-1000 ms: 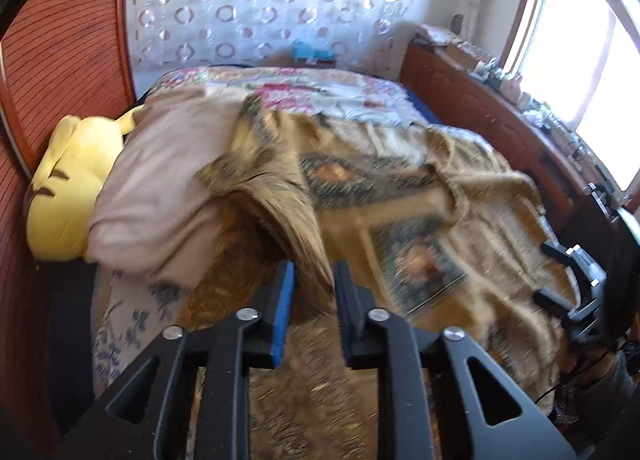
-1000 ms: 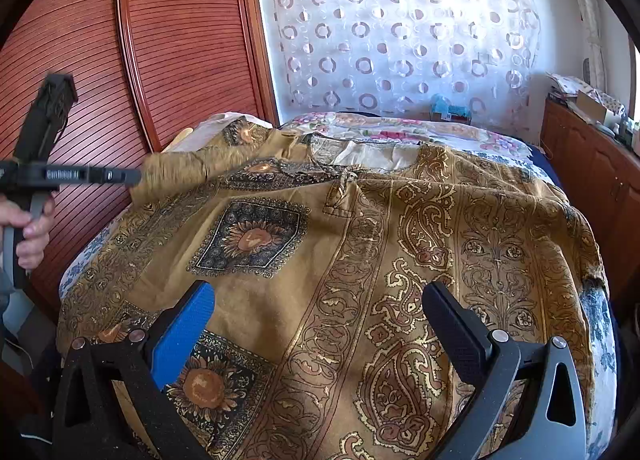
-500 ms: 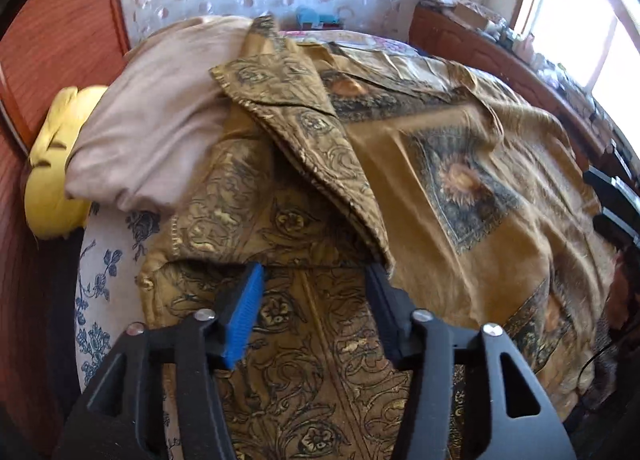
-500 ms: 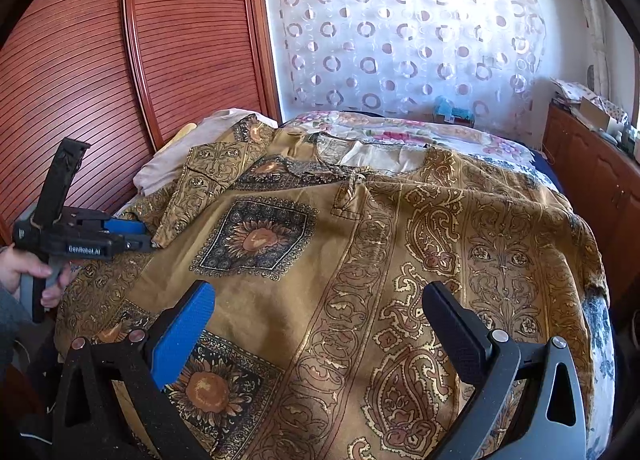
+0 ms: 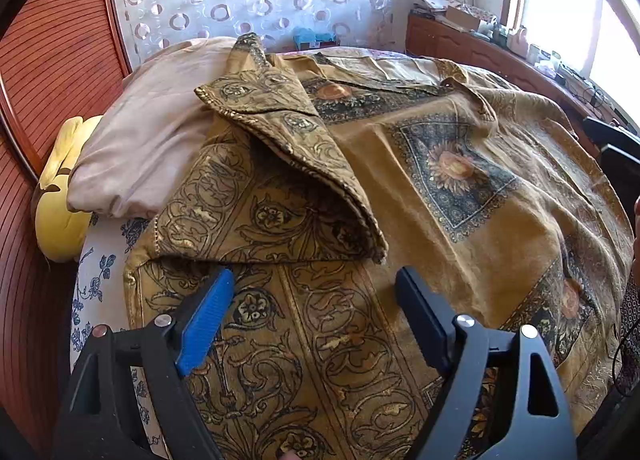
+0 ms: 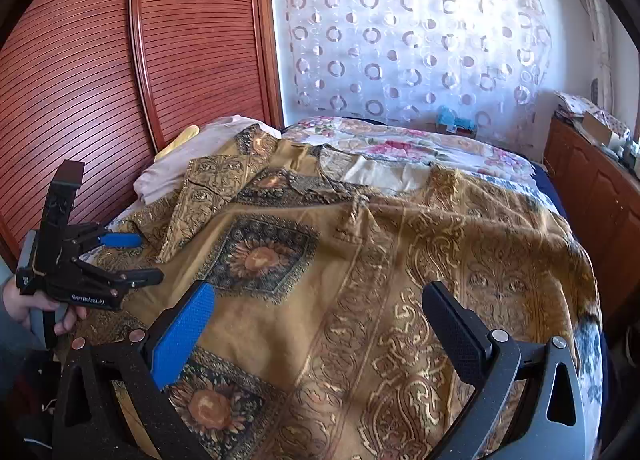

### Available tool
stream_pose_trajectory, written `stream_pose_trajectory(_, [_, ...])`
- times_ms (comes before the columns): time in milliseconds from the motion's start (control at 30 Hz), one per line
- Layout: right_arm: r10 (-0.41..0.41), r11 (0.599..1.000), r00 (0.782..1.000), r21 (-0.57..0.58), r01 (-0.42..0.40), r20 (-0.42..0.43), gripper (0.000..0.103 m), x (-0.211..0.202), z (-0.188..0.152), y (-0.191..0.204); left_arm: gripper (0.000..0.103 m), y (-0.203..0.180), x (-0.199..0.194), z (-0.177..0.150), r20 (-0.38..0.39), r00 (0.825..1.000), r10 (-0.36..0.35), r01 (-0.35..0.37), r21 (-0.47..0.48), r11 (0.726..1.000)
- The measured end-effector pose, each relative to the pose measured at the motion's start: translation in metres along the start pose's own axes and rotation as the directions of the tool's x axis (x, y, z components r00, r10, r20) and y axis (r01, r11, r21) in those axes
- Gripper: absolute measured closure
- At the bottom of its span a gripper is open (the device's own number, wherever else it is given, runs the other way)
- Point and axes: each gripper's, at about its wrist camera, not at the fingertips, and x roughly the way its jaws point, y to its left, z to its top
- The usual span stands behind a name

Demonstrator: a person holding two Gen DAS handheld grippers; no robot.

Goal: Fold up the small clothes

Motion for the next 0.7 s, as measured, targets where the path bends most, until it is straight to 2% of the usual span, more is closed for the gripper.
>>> stream_pose_trajectory(200, [0.025, 0.998, 1.000, -0.060, -0.025, -0.008, 0.000, 0.018, 0.015, 0.013, 0.019, 0.001, -0.005, -0.005, -0.013, 1.000, -0.012, 0.012, 0.011, 1.000])
stream_pose_trajectory(367, [0.113, 0.986, 0.992, -0.117, -0.119, -0.053, 0.006, 0.047, 0.038, 0.036, 0.019, 0.018, -0.021, -0.013, 0.014, 0.999, -0.032, 0.033, -0.055, 0.998])
stream_pose_trajectory(633, [0.207, 0.960, 0.971, -0.166, -0.225, -0.119, 0.024, 0.121, 0.070, 0.081, 0.019, 0.053, -0.058, -0.015, 0.108, 0.993, 0.039, -0.025, -0.127, 0.992])
stream_pose_trajectory(700, [0.216, 0.956, 0.967, -0.174, -0.238, -0.134, 0.025, 0.139, 0.076, 0.090, 0.019, 0.060, -0.062, -0.016, 0.116, 0.992, 0.054, -0.038, -0.140, 0.989])
